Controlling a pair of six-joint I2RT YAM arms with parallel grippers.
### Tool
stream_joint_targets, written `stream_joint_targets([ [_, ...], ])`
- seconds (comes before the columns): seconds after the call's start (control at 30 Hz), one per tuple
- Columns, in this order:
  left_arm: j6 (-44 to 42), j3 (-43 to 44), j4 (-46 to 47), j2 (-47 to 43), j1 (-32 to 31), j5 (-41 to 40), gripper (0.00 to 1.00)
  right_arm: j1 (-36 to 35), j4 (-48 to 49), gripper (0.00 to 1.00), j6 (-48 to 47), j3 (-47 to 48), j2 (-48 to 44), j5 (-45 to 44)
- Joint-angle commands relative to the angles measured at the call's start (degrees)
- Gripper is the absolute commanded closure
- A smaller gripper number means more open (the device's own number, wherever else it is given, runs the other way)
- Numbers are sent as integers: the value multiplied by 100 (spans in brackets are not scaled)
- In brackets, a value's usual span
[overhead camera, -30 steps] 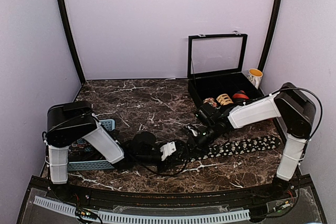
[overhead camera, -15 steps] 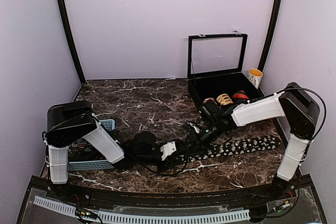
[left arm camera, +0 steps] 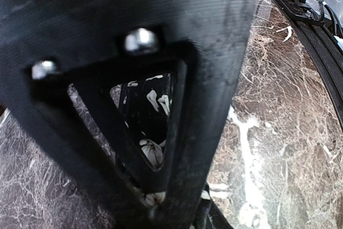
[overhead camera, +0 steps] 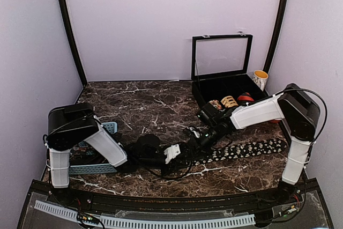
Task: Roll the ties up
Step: Roll the tie at the center of the board.
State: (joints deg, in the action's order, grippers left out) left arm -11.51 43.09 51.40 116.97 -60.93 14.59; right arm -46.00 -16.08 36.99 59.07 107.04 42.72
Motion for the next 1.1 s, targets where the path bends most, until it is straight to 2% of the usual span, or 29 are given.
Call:
stream_joint_targets([
  [0.0,114,-86,-1136,195,1,43,70,-156,-221,82,-175,71,245,-416],
  [0.07,122,-82,-1132,195,1,42,70,-145,-376,99,-238,63,226,-557],
  [0.1,129,-89,-1134,195,-1,29,70,-115,-403,100,-251,36,190,-572],
  [0.2,141,-116,-1146,186,2,0,70,19,-425,100,-279,-128,-10,-528],
  [0.33,98,-211,-1145,173,9,-65,65,355,-198,100,-347,-421,-231,-274],
  [0.47,70,-289,-1061,168,32,-13,62,541,-16,100,-508,-495,-28,-37],
  [0.8,219,-590,4,-90,28,148,31,892,262,100,-694,-1002,235,210],
  [1.07,469,-112,660,506,4,-17,25,1138,258,100,-709,-1128,284,159],
])
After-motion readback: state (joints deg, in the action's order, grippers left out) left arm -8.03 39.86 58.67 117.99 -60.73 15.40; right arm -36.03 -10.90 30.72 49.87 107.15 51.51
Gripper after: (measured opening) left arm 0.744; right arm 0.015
